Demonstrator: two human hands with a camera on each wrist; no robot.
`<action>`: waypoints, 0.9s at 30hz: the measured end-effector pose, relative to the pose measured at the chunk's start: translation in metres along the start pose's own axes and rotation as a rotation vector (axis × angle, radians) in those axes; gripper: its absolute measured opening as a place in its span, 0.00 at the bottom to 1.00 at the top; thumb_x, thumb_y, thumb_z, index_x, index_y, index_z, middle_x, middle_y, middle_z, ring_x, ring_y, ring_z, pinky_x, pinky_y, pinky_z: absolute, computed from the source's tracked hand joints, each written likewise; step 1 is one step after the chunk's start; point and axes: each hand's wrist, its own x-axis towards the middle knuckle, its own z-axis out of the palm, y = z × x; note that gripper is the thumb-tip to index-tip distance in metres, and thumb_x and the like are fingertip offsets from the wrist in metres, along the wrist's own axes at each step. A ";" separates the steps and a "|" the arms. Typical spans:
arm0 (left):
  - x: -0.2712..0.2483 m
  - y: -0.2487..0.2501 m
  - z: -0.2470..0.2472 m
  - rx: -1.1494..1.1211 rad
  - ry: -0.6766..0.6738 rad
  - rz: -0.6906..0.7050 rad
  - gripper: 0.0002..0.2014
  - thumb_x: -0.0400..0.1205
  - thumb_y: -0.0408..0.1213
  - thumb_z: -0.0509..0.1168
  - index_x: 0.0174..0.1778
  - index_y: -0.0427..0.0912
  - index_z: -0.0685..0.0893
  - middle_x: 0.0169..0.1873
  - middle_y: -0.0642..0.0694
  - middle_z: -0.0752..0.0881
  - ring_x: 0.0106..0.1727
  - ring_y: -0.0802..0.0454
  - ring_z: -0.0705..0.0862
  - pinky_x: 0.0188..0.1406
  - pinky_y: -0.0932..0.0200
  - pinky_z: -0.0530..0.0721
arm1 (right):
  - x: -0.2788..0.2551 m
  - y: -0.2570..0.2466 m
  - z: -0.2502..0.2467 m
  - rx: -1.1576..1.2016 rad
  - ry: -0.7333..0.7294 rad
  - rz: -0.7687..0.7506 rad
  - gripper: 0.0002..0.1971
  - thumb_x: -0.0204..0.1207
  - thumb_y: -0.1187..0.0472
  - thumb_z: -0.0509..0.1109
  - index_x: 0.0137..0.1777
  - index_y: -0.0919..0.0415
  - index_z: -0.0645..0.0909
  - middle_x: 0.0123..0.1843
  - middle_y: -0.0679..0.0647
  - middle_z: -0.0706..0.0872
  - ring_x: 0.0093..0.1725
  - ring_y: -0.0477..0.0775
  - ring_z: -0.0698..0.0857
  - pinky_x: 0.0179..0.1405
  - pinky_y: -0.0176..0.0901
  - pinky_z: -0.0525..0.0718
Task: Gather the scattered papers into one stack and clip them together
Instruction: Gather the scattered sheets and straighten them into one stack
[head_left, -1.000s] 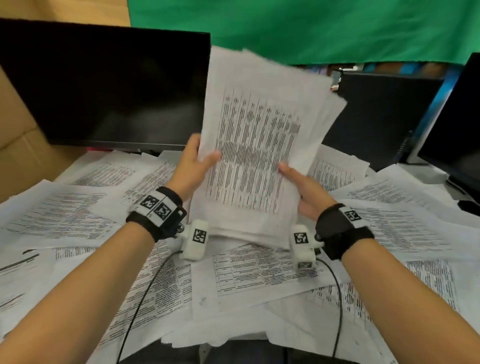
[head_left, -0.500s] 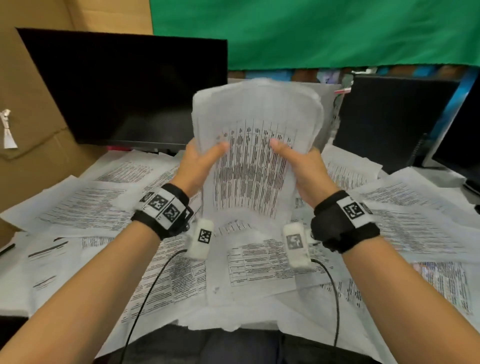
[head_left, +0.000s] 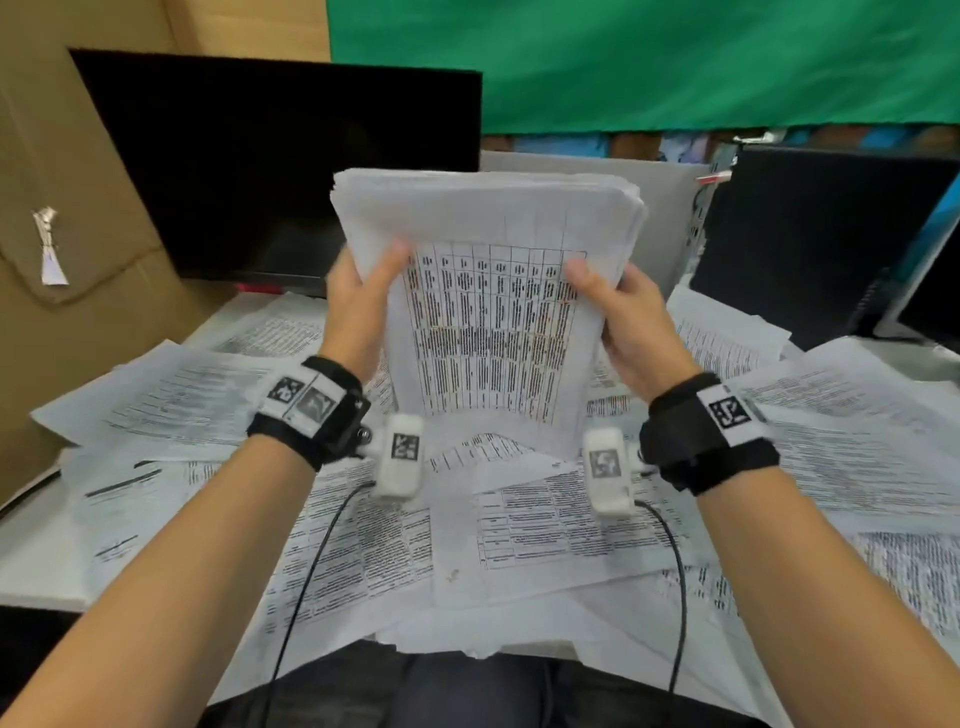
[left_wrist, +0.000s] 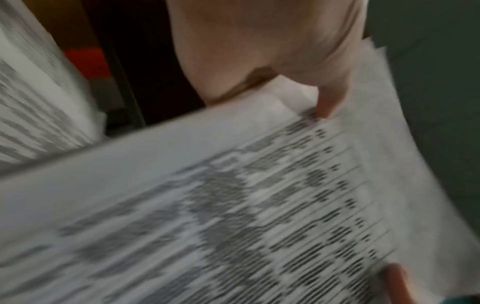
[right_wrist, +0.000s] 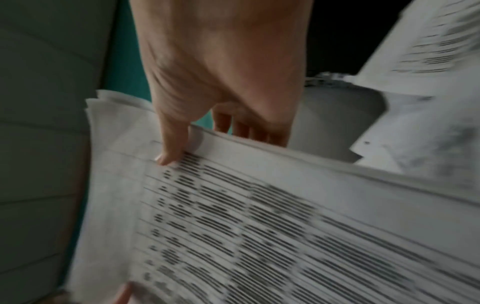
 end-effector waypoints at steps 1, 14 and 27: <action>0.004 0.011 0.006 -0.022 0.063 0.088 0.09 0.80 0.38 0.62 0.56 0.43 0.76 0.48 0.52 0.84 0.47 0.61 0.84 0.49 0.63 0.81 | 0.004 -0.011 0.006 0.010 0.004 -0.071 0.24 0.76 0.52 0.76 0.69 0.62 0.79 0.63 0.56 0.89 0.64 0.56 0.87 0.66 0.55 0.84; 0.024 0.022 0.017 0.033 0.095 0.135 0.07 0.80 0.27 0.55 0.49 0.41 0.73 0.41 0.54 0.77 0.40 0.62 0.75 0.43 0.68 0.74 | 0.023 -0.021 0.006 -0.015 -0.075 0.056 0.41 0.56 0.46 0.82 0.69 0.65 0.80 0.61 0.58 0.90 0.62 0.58 0.88 0.69 0.61 0.81; -0.006 0.000 0.025 0.065 -0.029 -0.013 0.21 0.78 0.44 0.70 0.67 0.44 0.78 0.57 0.55 0.84 0.58 0.64 0.82 0.61 0.62 0.77 | 0.007 0.029 0.011 -0.147 0.022 0.098 0.20 0.70 0.49 0.81 0.59 0.51 0.82 0.56 0.42 0.89 0.57 0.38 0.87 0.60 0.34 0.84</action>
